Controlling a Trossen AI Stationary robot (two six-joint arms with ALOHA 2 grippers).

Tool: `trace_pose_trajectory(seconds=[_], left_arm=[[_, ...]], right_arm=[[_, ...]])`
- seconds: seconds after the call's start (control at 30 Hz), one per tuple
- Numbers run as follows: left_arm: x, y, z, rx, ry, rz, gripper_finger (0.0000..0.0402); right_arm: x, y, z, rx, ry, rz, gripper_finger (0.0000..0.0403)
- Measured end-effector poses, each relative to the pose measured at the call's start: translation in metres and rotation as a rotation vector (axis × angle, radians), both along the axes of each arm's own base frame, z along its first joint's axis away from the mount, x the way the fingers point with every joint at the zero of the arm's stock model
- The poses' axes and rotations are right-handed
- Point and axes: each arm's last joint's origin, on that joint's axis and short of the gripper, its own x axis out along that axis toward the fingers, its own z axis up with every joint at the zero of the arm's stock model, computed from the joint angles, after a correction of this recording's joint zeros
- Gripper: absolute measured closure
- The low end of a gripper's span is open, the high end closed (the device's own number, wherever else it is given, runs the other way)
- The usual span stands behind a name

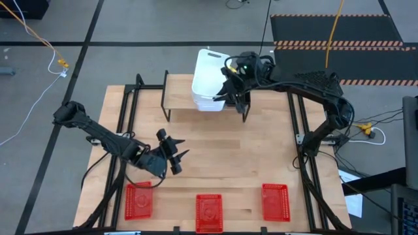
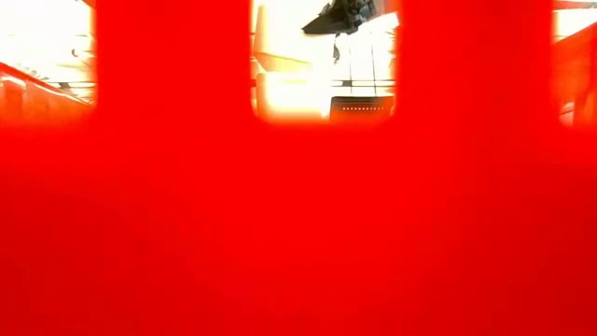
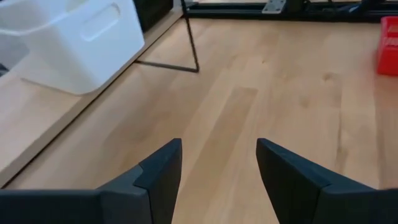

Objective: Stack baskets on shelf by color
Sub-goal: Stack the white bin on the stacked white bins on the shelf

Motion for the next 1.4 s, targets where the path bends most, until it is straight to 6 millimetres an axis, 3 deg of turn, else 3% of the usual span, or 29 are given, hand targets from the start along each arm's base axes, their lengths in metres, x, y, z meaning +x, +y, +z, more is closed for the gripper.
trace_pose_trajectory(seconds=[0.27,0.6,0.87,1.2,1.4], left_arm=[[0.0,0.001,-0.001,-0.014,-0.005,0.012,0.0195],[0.003,0.007,-0.001,-0.014,-0.008,0.036,0.0195],[0.003,0.008,0.0,-0.017,-0.01,0.041,0.0195],[0.003,0.008,-0.001,-0.03,-0.014,0.049,0.0195],[0.002,0.008,-0.002,-0.022,0.005,0.05,0.0195]], right_arm=[[-0.011,-0.013,-0.002,-0.057,0.021,-0.008,0.0393],[-0.022,-0.032,-0.005,0.014,0.015,0.004,0.0393],[-0.022,-0.032,-0.005,0.008,0.012,0.007,0.0388],[-0.002,-0.032,-0.025,0.011,0.055,0.048,0.0386],[-0.002,-0.028,-0.024,0.036,0.061,0.045,0.0386]])
